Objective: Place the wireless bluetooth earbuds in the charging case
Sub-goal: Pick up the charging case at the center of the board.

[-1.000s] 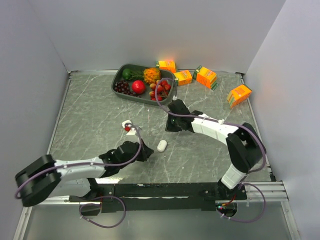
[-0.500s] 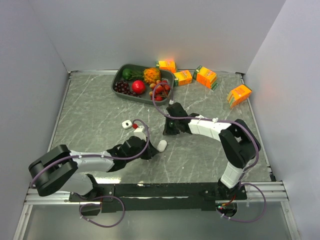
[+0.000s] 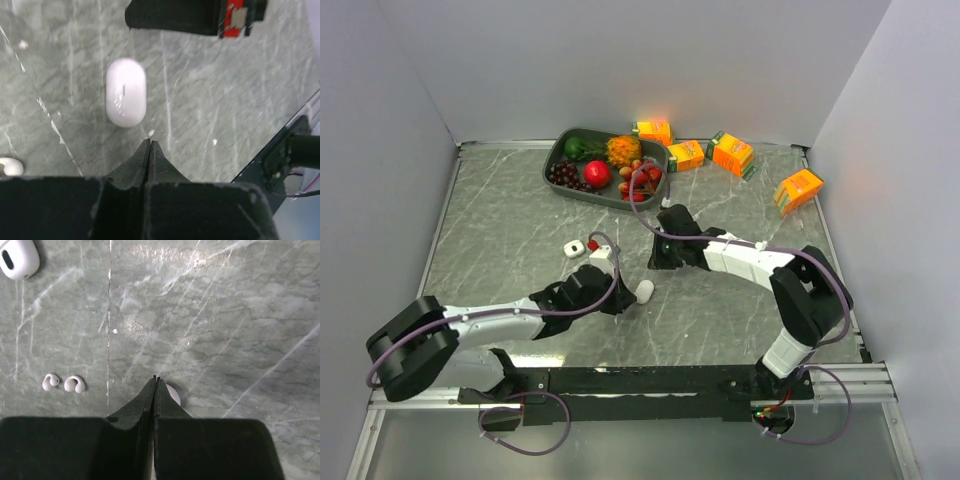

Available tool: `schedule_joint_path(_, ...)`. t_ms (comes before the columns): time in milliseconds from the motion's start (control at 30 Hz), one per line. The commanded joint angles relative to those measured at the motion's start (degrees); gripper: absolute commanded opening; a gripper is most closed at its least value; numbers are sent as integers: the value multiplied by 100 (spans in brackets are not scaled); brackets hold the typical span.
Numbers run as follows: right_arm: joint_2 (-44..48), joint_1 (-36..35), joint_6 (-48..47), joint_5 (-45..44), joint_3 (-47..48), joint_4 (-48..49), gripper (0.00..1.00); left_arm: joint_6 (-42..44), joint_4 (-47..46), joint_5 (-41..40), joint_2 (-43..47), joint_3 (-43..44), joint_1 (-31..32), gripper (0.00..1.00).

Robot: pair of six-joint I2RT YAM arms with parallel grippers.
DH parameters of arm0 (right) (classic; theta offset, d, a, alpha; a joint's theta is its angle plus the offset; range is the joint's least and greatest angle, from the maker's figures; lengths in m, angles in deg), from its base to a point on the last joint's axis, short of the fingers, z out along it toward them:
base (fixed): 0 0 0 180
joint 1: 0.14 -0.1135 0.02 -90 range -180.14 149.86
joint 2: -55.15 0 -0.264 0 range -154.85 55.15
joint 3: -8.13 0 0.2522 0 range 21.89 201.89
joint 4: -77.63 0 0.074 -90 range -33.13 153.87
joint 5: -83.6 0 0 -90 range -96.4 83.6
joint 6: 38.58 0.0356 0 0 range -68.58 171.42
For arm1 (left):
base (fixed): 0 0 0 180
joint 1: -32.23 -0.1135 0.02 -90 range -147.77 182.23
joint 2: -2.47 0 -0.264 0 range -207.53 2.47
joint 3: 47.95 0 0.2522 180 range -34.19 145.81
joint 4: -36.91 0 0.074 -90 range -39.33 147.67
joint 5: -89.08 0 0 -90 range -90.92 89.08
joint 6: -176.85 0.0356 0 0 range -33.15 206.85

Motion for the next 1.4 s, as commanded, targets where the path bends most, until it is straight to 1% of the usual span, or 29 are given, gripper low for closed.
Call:
schedule_joint_path(0,-264,3,-147,219,220,190,0,-57,-389,464,-285,-46,-12,1)
schedule_joint_path(167,-308,3,-174,254,159,234,0,-154,-574,746,-777,-11,-3,1)
schedule_joint_path(267,-176,3,-139,53,45,172,0,-215,-487,527,-813,-20,-3,1)
schedule_joint_path(433,421,3,-51,-378,-87,-161,0,92,215,-395,-453,120,-3,1)
schedule_joint_path(533,755,-5,-16,-309,-412,-223,0,241,488,-816,-391,270,-38,1)
schedule_joint_path(667,1107,-67,168,-168,-1045,-92,0,66,770,-1205,-584,490,-170,1)
schedule_joint_path(733,1178,-128,213,-115,-1264,14,0,48,709,-1153,-785,586,-293,1)
schedule_joint_path(800,1056,-190,248,-62,-1292,84,0,109,621,-1082,-1092,692,-337,1)
schedule_joint_path(900,818,-269,231,-18,-1160,110,0,154,621,-907,-1470,981,-346,1)
schedule_joint_path(967,730,-269,213,-1,-1072,137,0,154,499,-740,-1568,1008,-337,1)
schedule_joint_path(1133,334,-269,143,105,-818,120,0,136,331,-415,-1630,965,-337,1)
schedule_joint_path(1367,44,-278,-15,105,-580,58,0,-4,-117,-71,-1410,675,-276,1)
